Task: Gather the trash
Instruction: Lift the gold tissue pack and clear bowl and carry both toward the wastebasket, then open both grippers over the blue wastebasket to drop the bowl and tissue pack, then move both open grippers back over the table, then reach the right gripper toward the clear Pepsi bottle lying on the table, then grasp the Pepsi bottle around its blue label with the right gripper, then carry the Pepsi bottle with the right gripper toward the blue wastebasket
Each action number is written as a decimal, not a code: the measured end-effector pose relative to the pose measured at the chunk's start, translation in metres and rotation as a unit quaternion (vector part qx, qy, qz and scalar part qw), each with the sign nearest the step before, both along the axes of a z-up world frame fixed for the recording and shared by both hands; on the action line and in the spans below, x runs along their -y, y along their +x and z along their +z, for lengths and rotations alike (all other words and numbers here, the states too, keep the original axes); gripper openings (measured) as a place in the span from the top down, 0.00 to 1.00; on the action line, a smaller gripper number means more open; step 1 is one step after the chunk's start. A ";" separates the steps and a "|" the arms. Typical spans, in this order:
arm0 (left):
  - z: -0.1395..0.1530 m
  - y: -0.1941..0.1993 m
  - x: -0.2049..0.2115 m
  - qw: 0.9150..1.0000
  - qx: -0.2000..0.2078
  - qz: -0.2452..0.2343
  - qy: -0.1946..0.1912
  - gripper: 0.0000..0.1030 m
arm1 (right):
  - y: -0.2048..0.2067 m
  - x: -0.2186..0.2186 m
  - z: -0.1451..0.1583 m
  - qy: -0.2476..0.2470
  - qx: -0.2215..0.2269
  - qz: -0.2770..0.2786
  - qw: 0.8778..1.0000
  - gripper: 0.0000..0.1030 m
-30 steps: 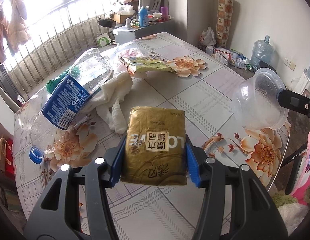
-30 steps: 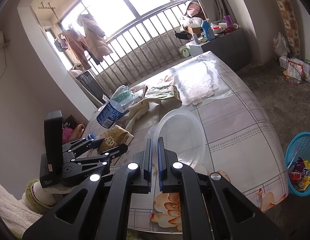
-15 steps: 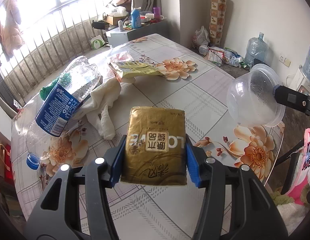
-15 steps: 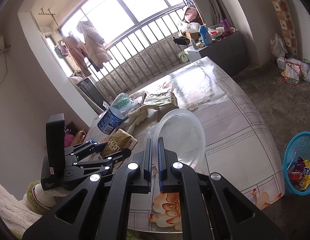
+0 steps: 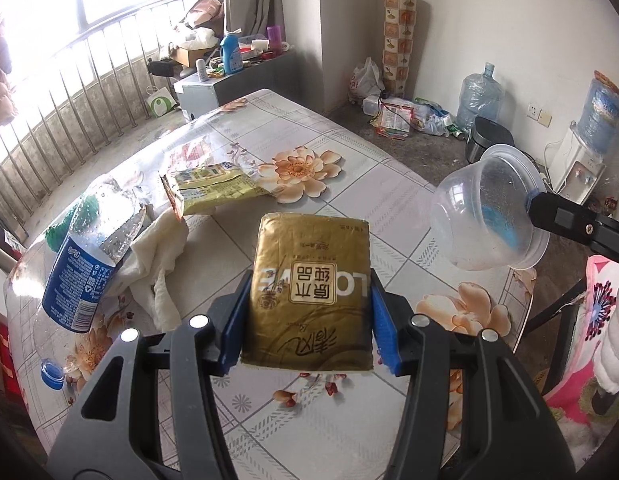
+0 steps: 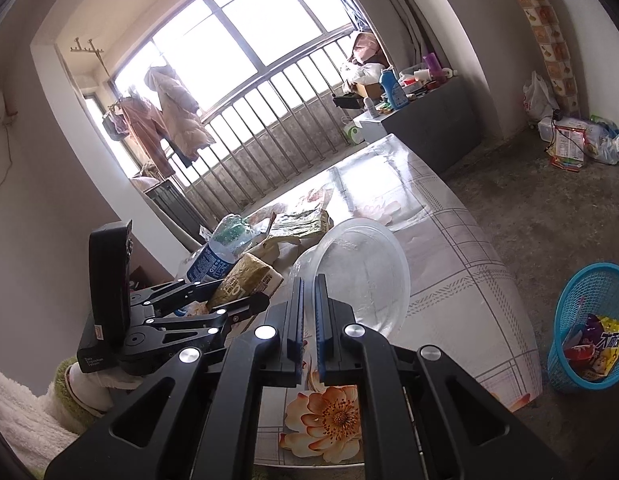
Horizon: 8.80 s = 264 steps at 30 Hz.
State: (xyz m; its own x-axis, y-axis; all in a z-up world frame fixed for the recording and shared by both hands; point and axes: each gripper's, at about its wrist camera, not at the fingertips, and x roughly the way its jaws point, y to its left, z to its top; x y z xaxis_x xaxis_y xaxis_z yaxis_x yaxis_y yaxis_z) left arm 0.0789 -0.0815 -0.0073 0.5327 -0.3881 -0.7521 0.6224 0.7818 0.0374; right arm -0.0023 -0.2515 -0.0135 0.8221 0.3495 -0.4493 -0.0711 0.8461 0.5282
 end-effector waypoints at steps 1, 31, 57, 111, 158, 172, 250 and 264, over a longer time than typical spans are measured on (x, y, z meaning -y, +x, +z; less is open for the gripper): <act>0.002 0.002 0.008 1.000 -0.002 -0.008 -0.004 0.51 | -0.002 0.005 0.002 0.002 0.003 -0.007 1.000 0.95; -0.146 0.004 0.423 0.938 -0.179 -0.286 0.075 0.29 | 0.013 0.353 -0.202 0.096 -0.276 -0.337 0.895 0.59; 0.051 0.022 0.203 0.966 -0.063 -0.214 -0.131 0.19 | -0.033 0.225 -0.061 -0.053 -0.094 -0.373 0.921 0.29; 0.072 0.029 -0.208 0.947 0.072 0.220 -0.222 0.19 | 0.060 -0.006 0.047 -0.105 -0.011 -0.143 0.984 0.06; -0.042 0.237 -0.201 0.960 -0.159 0.197 -0.120 0.90 | 0.357 -0.138 -0.064 -0.170 -0.162 0.147 0.961 0.69; -0.042 0.145 -0.188 0.960 -0.137 0.193 -0.152 0.90 | 0.256 -0.121 -0.065 -0.132 -0.157 0.119 0.972 0.70; -0.026 0.034 -0.042 0.969 -0.180 0.044 -0.164 0.63 | 0.078 0.030 -0.046 0.098 -0.164 -0.069 0.979 0.39; -0.067 0.064 -0.003 0.946 -0.257 0.086 -0.176 0.64 | 0.082 0.036 -0.046 0.100 -0.178 -0.065 0.977 0.39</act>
